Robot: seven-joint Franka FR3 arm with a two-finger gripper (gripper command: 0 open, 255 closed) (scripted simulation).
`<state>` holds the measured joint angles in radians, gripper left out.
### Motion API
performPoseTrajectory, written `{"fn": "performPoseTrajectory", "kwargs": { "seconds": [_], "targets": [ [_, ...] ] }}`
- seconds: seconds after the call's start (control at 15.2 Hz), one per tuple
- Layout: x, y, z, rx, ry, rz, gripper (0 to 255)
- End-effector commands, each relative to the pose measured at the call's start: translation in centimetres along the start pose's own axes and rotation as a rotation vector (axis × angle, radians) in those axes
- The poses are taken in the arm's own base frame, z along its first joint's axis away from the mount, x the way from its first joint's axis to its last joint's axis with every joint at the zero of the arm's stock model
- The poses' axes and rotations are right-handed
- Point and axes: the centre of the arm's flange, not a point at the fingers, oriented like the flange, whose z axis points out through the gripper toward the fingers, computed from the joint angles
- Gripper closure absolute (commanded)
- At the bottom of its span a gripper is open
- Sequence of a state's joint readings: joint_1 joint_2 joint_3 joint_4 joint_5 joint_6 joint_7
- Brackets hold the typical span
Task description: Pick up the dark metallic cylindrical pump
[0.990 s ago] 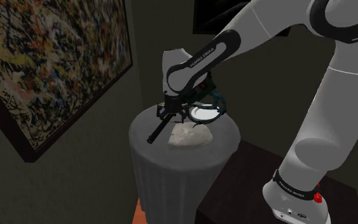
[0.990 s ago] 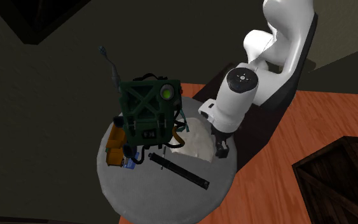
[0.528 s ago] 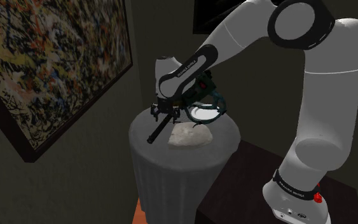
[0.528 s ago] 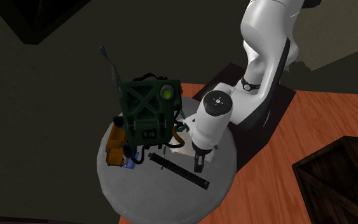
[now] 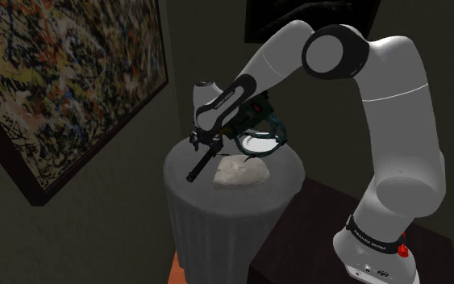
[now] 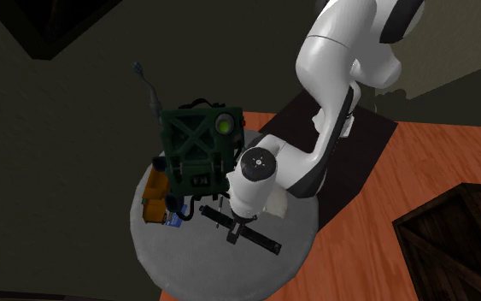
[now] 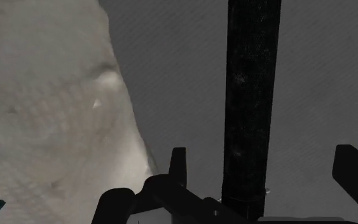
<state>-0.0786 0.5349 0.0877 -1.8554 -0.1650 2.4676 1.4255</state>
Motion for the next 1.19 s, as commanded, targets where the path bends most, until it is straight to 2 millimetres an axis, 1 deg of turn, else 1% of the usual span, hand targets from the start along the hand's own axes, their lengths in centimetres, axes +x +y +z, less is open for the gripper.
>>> {"fn": "performPoseTrajectory", "kwargs": {
  "seconds": [0.0,0.33,0.46,0.53,0.73,0.86,1.06,1.12],
  "targets": [
    [0.5,-0.3,1.1,0.001,0.004,0.016,0],
    [0.3,-0.1,3.7,0.001,0.004,0.016,0],
    [0.2,-0.1,4.0,0.001,0.005,0.016,0],
    [0.6,-0.3,3.6,0.001,0.004,0.016,255],
    [0.6,0.0,3.5,0.0,0.005,0.015,255],
    [0.5,-0.2,3.4,0.0,0.005,0.015,255],
    [0.5,-0.3,3.5,0.0,0.005,0.015,255],
    [0.2,-0.1,4.0,0.001,0.005,0.016,255]
  ]
}}
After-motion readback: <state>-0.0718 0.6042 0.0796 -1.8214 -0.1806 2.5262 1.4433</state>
